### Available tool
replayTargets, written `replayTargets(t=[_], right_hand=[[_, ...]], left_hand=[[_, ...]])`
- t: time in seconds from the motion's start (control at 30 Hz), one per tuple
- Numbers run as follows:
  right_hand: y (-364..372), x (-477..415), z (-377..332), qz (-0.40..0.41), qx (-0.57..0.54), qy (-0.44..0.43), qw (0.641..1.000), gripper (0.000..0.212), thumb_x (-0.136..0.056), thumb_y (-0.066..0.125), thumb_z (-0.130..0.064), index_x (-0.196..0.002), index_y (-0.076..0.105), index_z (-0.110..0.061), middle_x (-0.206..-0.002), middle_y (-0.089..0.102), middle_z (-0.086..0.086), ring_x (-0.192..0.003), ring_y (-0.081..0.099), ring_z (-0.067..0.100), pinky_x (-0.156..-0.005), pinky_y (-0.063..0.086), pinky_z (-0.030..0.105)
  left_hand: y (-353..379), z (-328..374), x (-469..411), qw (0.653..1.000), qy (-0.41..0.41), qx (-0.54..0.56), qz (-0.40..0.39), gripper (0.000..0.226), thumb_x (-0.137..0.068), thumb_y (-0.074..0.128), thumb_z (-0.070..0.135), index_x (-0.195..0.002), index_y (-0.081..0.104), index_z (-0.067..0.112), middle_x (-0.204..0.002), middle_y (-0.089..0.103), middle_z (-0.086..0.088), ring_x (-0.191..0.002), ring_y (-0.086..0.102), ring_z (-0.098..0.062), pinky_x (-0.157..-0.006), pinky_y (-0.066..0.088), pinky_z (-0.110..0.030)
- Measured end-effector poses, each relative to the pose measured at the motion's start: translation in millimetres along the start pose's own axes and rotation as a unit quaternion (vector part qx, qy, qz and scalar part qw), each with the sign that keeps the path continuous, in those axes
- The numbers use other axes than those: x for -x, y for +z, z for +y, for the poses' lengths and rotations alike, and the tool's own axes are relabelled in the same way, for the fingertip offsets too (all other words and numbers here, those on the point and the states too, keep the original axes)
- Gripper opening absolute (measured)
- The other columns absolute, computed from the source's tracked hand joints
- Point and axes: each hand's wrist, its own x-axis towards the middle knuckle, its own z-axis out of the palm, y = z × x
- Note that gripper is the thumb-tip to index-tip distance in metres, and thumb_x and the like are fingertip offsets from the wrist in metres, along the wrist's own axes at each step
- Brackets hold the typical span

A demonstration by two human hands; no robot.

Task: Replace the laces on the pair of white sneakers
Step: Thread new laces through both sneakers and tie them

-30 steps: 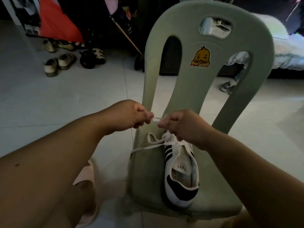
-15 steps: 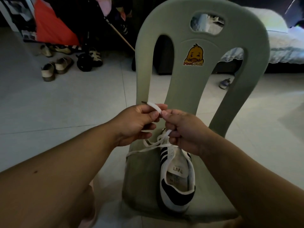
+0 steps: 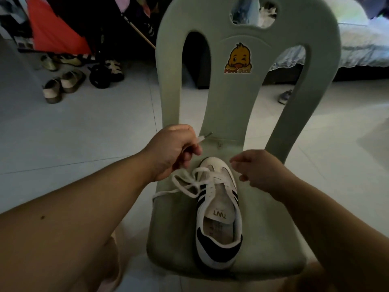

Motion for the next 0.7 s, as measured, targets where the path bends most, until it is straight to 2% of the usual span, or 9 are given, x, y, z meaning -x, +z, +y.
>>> replayTargets(t=[0.07,0.13,0.2,0.3,0.4,0.47,0.57,0.7], right_hand=[[0,3,11,-0.05,0.052,0.037,0.997,0.026,-0.089,0.063,-0.034,-0.11,0.065,-0.019,-0.088,0.061,-0.009,-0.079,0.057,0.007,-0.068,0.045,0.023],[8,8,17,-0.117,0.039,0.079,0.989,0.045,-0.08,0.07,-0.044,-0.117,0.06,-0.02,-0.102,0.063,-0.003,-0.09,0.059,0.013,-0.077,0.05,0.029],[17,12,20,-0.135,0.04,0.082,0.987,0.06,-0.075,0.074,-0.046,-0.126,0.056,-0.02,-0.112,0.062,0.0,-0.097,0.059,0.015,-0.081,0.05,0.029],[18,14,25,-0.09,0.085,0.042,0.991,0.045,-0.081,0.065,-0.029,-0.125,0.061,-0.018,-0.111,0.064,0.002,-0.097,0.06,0.016,-0.078,0.05,0.027],[17,16,33,-0.063,0.056,0.023,0.996,0.028,-0.084,0.056,-0.02,-0.108,0.071,-0.014,-0.095,0.068,0.003,-0.088,0.062,0.02,-0.071,0.051,0.028],[20,19,39,-0.045,-0.01,0.035,0.998,0.02,-0.085,0.055,-0.016,-0.09,0.074,-0.01,-0.081,0.068,0.009,-0.081,0.063,0.026,-0.071,0.052,0.036],[28,19,48,-0.021,-0.074,0.051,0.996,0.019,-0.085,0.055,-0.014,-0.077,0.071,-0.006,-0.071,0.064,0.014,-0.071,0.061,0.028,-0.068,0.054,0.04],[26,17,57,-0.046,-0.198,0.096,0.974,0.019,-0.081,0.051,-0.002,-0.08,0.07,-0.002,-0.069,0.06,0.014,-0.066,0.057,0.023,-0.061,0.051,0.033]], left_hand=[[8,-6,-3,0.993,-0.037,-0.11,-0.015,0.027,-0.091,0.042,0.005,-0.065,0.049,0.009,-0.059,0.051,-0.005,-0.043,0.032,-0.012,-0.044,0.024,-0.021],[19,-14,-6,0.963,-0.06,-0.261,-0.039,0.022,-0.092,0.047,0.015,-0.072,0.056,0.011,-0.062,0.049,-0.003,-0.047,0.036,-0.012,-0.046,0.027,-0.021],[32,-25,-11,0.928,-0.057,-0.364,-0.054,0.017,-0.09,0.055,0.023,-0.077,0.063,0.014,-0.067,0.054,-0.001,-0.056,0.045,-0.014,-0.052,0.033,-0.023],[47,-40,-18,0.892,-0.02,-0.447,-0.068,0.02,-0.087,0.063,0.032,-0.07,0.065,0.022,-0.068,0.061,0.003,-0.066,0.055,-0.011,-0.057,0.04,-0.024],[57,-55,-24,0.855,0.002,-0.514,-0.068,0.019,-0.086,0.063,0.036,-0.083,0.074,0.02,-0.087,0.07,-0.001,-0.088,0.063,-0.017,-0.07,0.046,-0.026],[60,-62,-27,0.839,0.013,-0.542,-0.047,0.022,-0.084,0.062,0.039,-0.079,0.074,0.021,-0.08,0.067,-0.001,-0.083,0.062,-0.019,-0.063,0.038,-0.024],[65,-66,-29,0.839,0.022,-0.544,-0.012,0.025,-0.082,0.062,0.039,-0.064,0.067,0.023,-0.07,0.059,0.002,-0.075,0.06,-0.02,-0.06,0.033,-0.024],[71,-70,-25,0.85,0.054,-0.524,0.021,0.021,-0.083,0.062,0.036,-0.081,0.076,0.021,-0.08,0.071,0.001,-0.079,0.063,-0.017,-0.069,0.049,-0.028]])
